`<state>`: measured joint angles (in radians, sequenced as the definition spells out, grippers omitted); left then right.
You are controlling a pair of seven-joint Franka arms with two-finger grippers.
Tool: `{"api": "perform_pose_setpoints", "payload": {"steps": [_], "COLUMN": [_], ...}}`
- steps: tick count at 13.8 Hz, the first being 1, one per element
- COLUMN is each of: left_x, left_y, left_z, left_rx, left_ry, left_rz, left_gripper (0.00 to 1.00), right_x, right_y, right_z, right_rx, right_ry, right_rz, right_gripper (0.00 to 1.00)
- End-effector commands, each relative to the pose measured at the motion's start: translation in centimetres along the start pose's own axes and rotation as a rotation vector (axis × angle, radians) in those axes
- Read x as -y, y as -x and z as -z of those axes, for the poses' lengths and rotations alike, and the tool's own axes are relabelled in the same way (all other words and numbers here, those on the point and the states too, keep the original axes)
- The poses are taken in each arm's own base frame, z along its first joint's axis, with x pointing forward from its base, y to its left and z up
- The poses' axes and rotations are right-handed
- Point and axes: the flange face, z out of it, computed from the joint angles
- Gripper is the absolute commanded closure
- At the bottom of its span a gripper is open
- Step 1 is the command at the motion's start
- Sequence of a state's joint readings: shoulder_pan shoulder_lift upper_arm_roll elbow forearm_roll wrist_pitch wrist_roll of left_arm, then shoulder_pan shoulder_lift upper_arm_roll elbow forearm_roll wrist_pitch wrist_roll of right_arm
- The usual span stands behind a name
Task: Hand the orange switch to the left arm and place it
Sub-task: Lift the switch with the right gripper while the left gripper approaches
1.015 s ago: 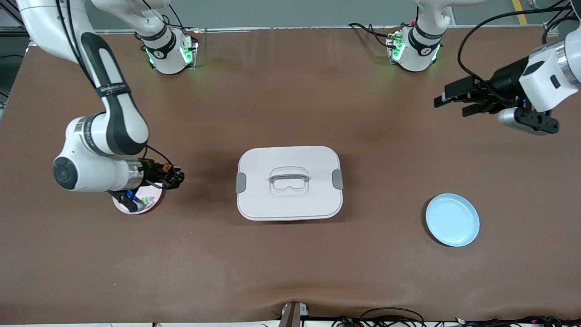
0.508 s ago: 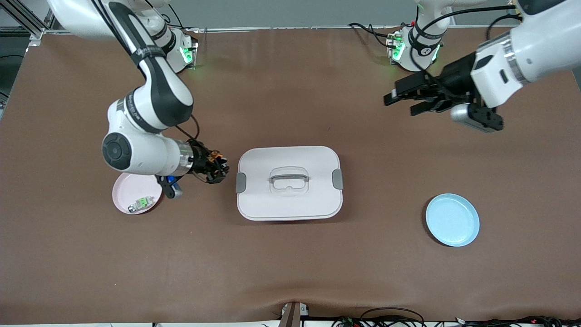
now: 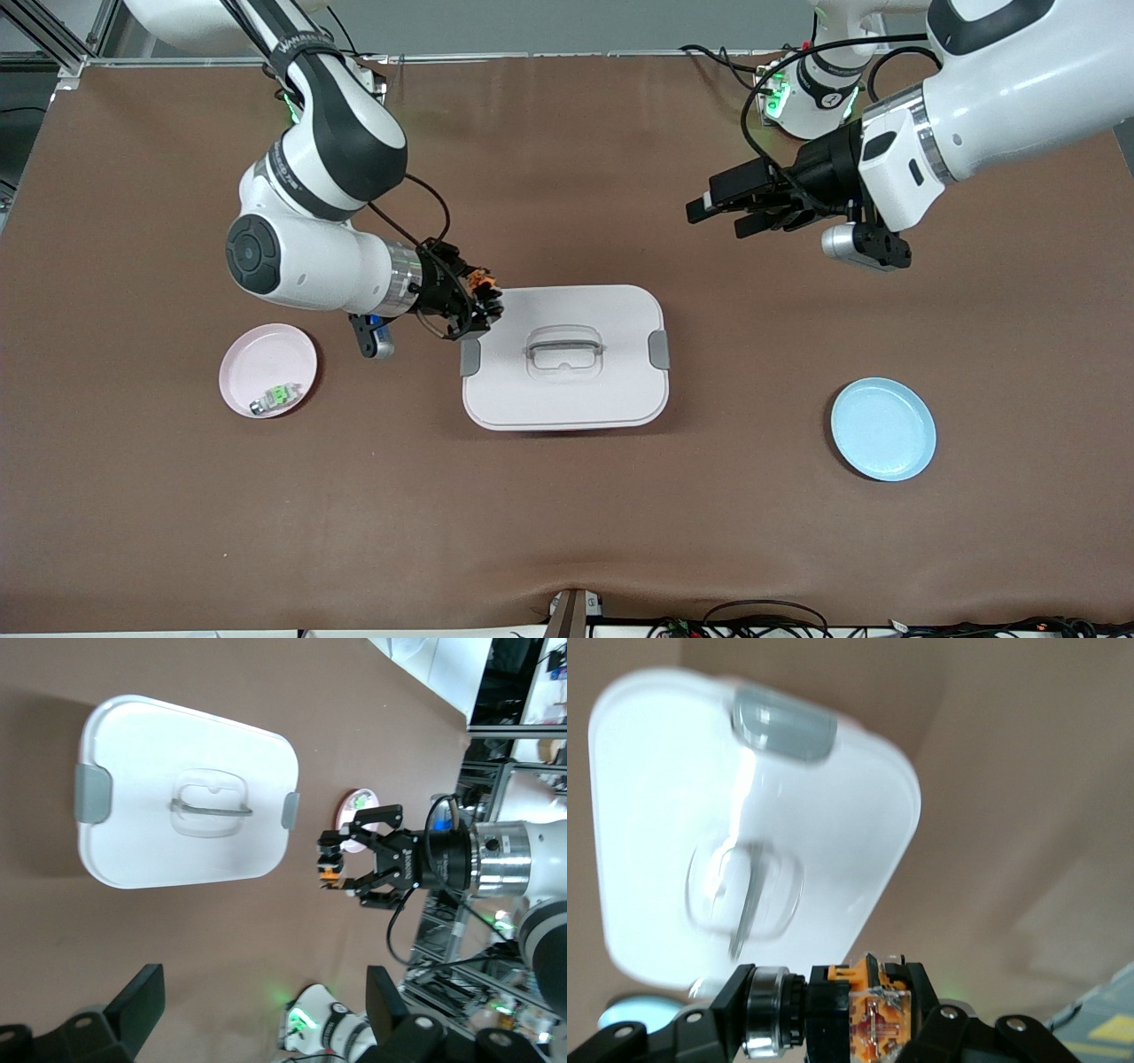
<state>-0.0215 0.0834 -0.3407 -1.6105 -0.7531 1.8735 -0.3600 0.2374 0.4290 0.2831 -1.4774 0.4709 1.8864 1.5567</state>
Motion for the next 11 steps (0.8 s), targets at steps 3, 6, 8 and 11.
{"api": "perform_pose_setpoints", "payload": {"steps": [3,6,8,11], "left_x": [-1.4,-1.9,-2.7,-3.2], "left_y": [-0.5,-1.2,-0.9,-0.7], "left_z": [-1.9,-5.5,-8.1,-11.8], "left_rx": [-0.025,-0.039,-0.044,-0.044], "left_ry": [0.079,0.092,0.099,0.101], "left_rz": [0.113,0.134,0.180,0.224], "left_gripper": [0.00,0.00,0.00,0.00], "right_x": [1.7,2.5,3.3,4.0], "right_y": [3.5,5.9,8.9,11.7], "right_z": [1.2,1.6,0.6,-1.2], "right_rx": [0.102,0.156,0.185,0.188], "right_ry": [-0.082,-0.135,-0.150,-0.140], "right_rz": [-0.108,-0.148,-0.168,-0.202], "right_gripper": [1.00,1.00,1.00,1.00]}}
